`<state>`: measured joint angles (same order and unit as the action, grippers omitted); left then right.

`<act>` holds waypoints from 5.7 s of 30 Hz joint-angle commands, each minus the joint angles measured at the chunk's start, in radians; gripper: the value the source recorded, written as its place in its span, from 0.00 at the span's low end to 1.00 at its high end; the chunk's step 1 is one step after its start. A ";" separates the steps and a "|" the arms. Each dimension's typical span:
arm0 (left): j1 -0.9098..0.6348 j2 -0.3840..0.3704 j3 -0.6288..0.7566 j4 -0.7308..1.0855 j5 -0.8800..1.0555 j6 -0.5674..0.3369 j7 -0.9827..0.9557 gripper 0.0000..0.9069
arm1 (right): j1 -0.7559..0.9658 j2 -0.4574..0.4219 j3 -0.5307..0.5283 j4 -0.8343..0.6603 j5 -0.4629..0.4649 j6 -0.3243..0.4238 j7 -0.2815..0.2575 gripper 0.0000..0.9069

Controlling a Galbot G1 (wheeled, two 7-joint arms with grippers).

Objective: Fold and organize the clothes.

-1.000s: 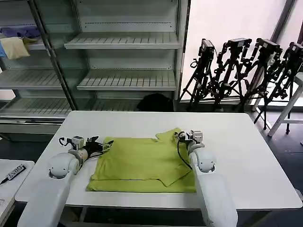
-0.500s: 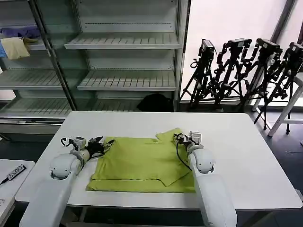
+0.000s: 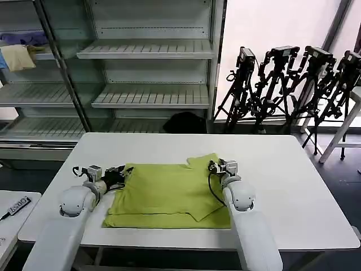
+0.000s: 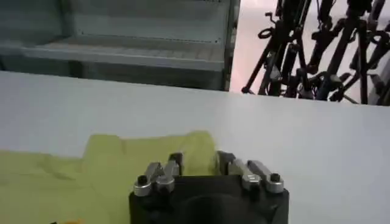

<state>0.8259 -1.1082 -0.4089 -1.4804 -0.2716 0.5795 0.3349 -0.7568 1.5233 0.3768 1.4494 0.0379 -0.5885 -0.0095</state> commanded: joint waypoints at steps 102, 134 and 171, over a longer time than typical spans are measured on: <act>0.515 0.046 -0.243 -0.455 -0.064 -0.060 0.050 1.00 | -0.580 -0.017 0.056 0.584 -0.234 0.008 -0.021 1.00; 0.635 -0.093 -0.312 -0.615 -0.206 -0.164 -0.339 1.00 | -0.464 -0.060 0.168 0.823 0.116 0.008 0.060 1.00; 0.680 -0.244 -0.183 -0.559 -0.042 -0.129 -0.462 0.59 | -0.422 -0.062 0.178 0.701 0.084 0.011 0.041 1.00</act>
<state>1.5015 -1.3338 -0.6111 -2.0458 -0.3338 0.4417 -0.1120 -1.1846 1.4639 0.5506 2.1576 0.1187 -0.5780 0.0352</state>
